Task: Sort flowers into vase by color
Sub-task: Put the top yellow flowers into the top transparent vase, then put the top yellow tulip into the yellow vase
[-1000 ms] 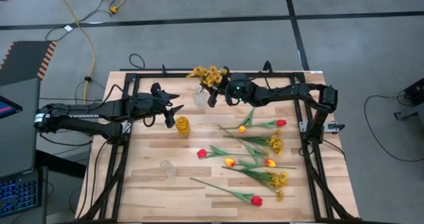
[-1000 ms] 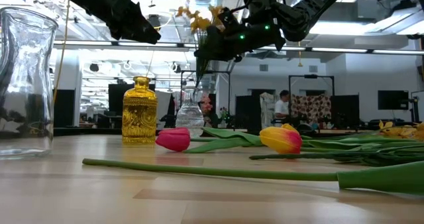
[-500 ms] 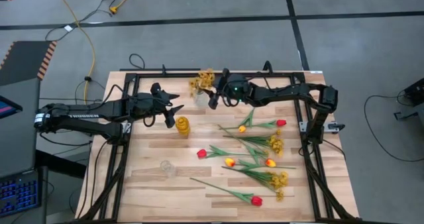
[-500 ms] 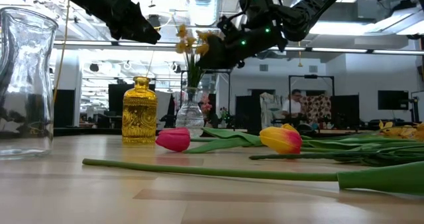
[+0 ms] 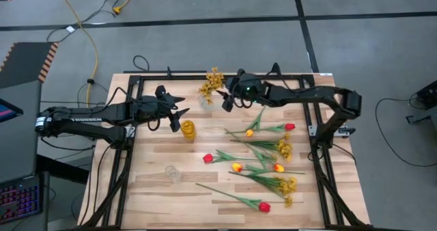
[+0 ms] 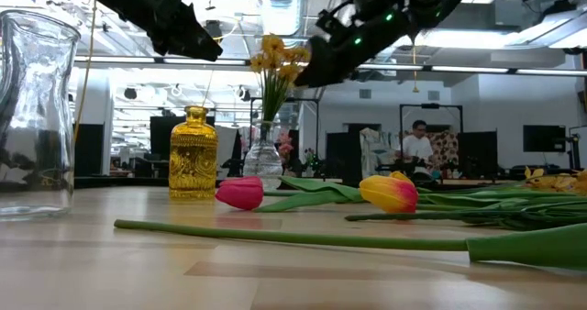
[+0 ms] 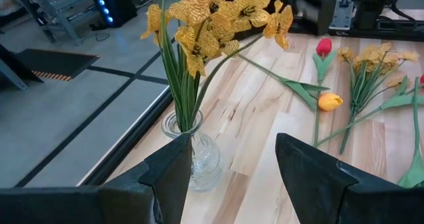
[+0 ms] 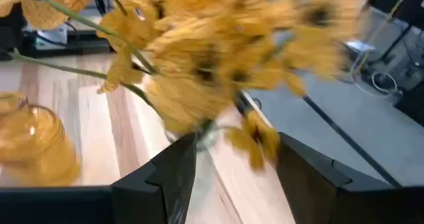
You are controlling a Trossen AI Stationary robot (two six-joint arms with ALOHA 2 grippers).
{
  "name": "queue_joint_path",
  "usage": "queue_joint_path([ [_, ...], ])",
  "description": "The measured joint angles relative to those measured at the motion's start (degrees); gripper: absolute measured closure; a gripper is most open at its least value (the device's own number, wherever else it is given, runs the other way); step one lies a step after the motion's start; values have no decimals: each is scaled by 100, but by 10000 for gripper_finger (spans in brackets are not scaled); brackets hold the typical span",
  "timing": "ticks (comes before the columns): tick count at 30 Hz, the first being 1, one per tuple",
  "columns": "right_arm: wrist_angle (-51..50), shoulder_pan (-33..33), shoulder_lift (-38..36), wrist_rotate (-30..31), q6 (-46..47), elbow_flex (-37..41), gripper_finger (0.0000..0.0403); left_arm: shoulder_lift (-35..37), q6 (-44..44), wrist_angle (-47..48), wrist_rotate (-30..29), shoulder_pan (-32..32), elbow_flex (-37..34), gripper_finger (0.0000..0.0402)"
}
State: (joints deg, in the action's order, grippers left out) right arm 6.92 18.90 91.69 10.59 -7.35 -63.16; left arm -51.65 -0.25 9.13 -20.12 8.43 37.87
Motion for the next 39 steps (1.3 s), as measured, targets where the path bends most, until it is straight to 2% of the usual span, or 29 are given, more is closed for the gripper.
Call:
queue_joint_path([
  [11, -3224, -56, -1549, 2, -20, 0, 176, -1, 0, -2, 0, 0, 0, 194],
  [18, -4779, 8, -1835, -1, -429, 0, 176, -1, -2, -2, 64, 2, 0, 194],
  [25, -5699, 198, -1227, -137, -840, 0, 176, 1, -103, -2, 86, 1, 0, 194],
  [39, -5729, 102, 659, -169, -2237, 0, 176, -1, -106, 44, 90, 0, 0, 194],
])
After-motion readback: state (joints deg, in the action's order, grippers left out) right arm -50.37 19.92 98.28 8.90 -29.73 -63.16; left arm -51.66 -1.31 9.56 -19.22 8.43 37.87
